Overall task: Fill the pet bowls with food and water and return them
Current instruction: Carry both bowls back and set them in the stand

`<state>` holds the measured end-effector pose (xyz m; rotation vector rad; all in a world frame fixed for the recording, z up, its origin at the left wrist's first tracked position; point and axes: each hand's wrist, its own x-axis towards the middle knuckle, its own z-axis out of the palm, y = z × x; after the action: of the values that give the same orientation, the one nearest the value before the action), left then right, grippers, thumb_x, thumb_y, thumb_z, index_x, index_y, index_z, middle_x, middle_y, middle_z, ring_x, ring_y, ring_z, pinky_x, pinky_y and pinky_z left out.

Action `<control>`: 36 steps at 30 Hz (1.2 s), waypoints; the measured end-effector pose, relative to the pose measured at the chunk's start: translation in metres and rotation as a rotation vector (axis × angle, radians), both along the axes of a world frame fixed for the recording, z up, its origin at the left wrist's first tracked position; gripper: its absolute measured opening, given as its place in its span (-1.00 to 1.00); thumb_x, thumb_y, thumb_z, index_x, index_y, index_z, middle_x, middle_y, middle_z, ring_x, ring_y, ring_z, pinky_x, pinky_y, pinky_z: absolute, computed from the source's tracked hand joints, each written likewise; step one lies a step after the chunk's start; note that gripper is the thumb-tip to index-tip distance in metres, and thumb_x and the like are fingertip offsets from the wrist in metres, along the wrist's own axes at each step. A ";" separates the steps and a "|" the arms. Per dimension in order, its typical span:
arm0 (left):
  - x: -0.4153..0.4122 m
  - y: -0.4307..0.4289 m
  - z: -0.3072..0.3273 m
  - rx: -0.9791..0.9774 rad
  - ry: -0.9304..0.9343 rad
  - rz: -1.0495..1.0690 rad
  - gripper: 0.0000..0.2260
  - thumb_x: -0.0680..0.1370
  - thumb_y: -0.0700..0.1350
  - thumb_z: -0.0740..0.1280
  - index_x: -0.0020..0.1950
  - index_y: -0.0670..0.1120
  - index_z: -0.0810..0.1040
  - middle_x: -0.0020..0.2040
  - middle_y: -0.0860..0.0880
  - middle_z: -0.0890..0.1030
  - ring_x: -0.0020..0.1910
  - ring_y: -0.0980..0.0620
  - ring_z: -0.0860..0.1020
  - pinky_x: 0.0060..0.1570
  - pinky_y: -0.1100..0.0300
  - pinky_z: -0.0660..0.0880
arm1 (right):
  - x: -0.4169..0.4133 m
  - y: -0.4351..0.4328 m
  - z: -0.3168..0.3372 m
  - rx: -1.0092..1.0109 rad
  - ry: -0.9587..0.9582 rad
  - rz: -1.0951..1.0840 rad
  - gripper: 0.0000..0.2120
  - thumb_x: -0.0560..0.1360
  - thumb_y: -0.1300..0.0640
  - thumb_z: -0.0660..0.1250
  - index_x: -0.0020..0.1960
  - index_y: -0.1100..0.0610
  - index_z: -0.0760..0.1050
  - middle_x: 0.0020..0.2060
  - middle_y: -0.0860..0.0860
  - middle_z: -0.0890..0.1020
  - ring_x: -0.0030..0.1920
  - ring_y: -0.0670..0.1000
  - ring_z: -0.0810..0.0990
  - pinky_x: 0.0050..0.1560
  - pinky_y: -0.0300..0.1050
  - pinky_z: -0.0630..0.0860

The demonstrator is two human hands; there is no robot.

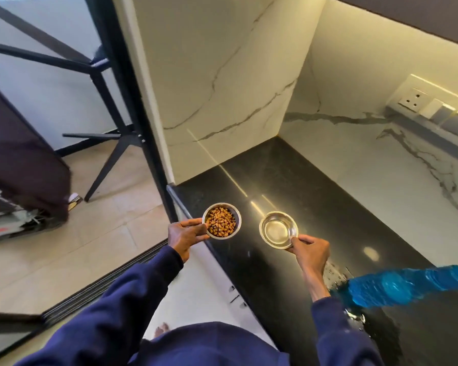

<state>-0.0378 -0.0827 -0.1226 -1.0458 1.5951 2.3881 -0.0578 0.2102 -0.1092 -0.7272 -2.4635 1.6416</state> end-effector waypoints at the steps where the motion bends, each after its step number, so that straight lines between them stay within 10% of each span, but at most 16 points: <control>1: 0.005 -0.015 0.000 -0.005 0.012 0.025 -0.87 0.49 -0.38 0.45 0.02 -0.31 0.64 -0.03 -0.32 0.70 -0.07 -0.24 0.71 -0.23 0.10 0.69 | -0.002 -0.014 -0.001 -0.017 0.009 0.013 -0.80 0.40 0.38 0.50 -0.02 0.19 0.68 -0.37 -0.04 0.64 -0.34 -0.05 0.64 -0.46 -0.38 0.52; 6: 0.029 -0.090 -0.001 -0.021 0.030 0.129 -0.81 0.45 -0.42 0.47 0.05 -0.41 0.62 -0.09 -0.33 0.71 -0.19 -0.20 0.73 -0.19 0.05 0.70 | -0.009 -0.083 -0.019 -0.016 -0.022 0.106 -0.83 0.37 0.33 0.55 -0.06 0.16 0.72 -0.30 0.04 0.73 -0.26 0.11 0.74 -0.21 0.16 0.71; 22: 0.118 -0.289 -0.110 -0.070 -0.158 0.535 -0.88 0.45 -0.38 0.49 -0.03 -0.28 0.66 -0.13 -0.24 0.70 -0.24 -0.12 0.69 -0.19 0.14 0.69 | -0.003 -0.342 -0.132 -0.095 -0.144 0.499 -0.87 0.41 0.23 0.55 -0.10 0.05 0.67 -0.29 -0.02 0.71 -0.21 0.09 0.73 -0.12 0.19 0.70; 36: 0.125 -0.303 -0.383 0.021 -0.366 0.758 -0.78 0.45 -0.36 0.50 0.08 -0.34 0.64 -0.03 -0.26 0.70 -0.08 -0.21 0.72 -0.12 0.04 0.70 | -0.031 -0.403 -0.413 -0.038 -0.282 0.594 -0.67 0.38 0.10 0.57 0.05 0.28 0.69 -0.18 0.12 0.75 -0.19 0.10 0.75 -0.12 0.19 0.70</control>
<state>0.0874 -0.3859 -0.5053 -2.2396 1.1666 2.3459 -0.0889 -0.1926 -0.5225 -0.2424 -3.0723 1.8687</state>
